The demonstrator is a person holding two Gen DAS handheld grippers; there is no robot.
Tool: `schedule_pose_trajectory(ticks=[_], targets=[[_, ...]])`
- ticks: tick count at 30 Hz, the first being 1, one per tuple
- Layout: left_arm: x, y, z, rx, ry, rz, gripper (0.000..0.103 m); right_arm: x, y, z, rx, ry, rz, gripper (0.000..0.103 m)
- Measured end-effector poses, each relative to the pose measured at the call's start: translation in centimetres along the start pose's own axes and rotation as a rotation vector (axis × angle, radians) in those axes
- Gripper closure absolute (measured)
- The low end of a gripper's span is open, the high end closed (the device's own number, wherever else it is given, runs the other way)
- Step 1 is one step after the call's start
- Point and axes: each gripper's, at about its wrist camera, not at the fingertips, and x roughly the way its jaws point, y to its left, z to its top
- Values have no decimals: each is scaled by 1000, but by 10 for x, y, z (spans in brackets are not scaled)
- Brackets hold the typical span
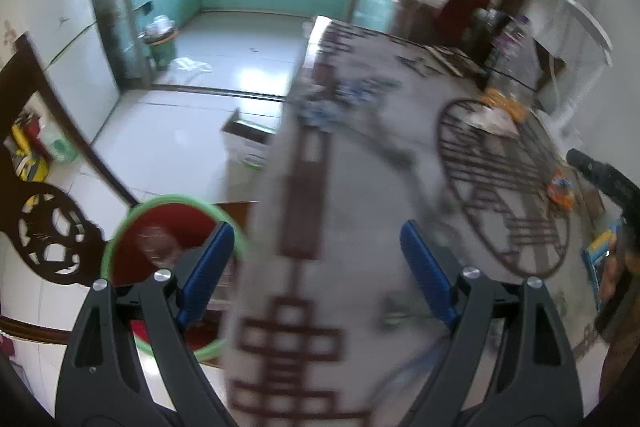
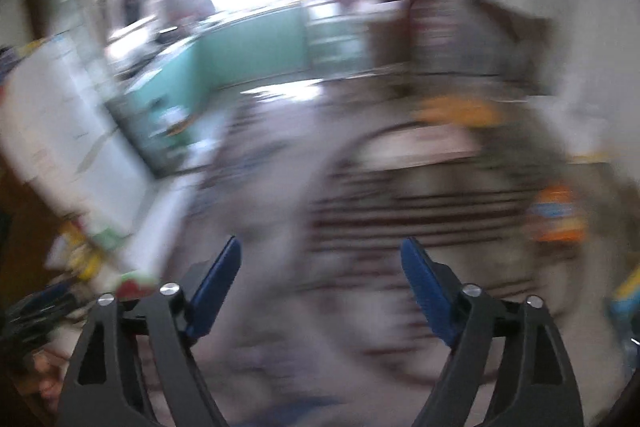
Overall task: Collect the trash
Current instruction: 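Grasp the white box with the left tool while the right grasps the orange snack bag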
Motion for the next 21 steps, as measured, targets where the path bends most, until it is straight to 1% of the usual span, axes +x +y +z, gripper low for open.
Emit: schedule_pose_trajectory(ticks=[2, 4, 6, 9, 12, 13, 15, 16, 17, 21], targets=[[5, -27, -2, 22, 9, -15, 20, 7, -53, 4, 44, 15, -67, 19], [13, -58, -4, 48, 19, -30, 20, 21, -109, 8, 121, 58, -96, 18], [19, -85, -5, 70, 29, -41, 20, 42, -161, 11, 223, 116, -96, 18], [29, -123, -3, 101, 38, -55, 20, 71, -212, 15, 346, 170, -69, 18], [38, -156, 2, 130, 45, -64, 18, 103, -239, 19, 450, 244, -16, 17], [41, -167, 6, 144, 46, -65, 18, 116, -246, 18, 472, 275, -2, 15], [48, -185, 16, 174, 41, -64, 18, 133, -250, 16, 485, 330, 0, 15], [50, -195, 23, 194, 33, -63, 17, 143, -252, 14, 478, 359, -7, 14], [54, -207, 33, 224, 18, -60, 15, 148, -252, 13, 465, 363, -4, 8], [76, -244, 68, 310, -15, -58, 11, 157, -242, 17, 347, 371, -20, 6]])
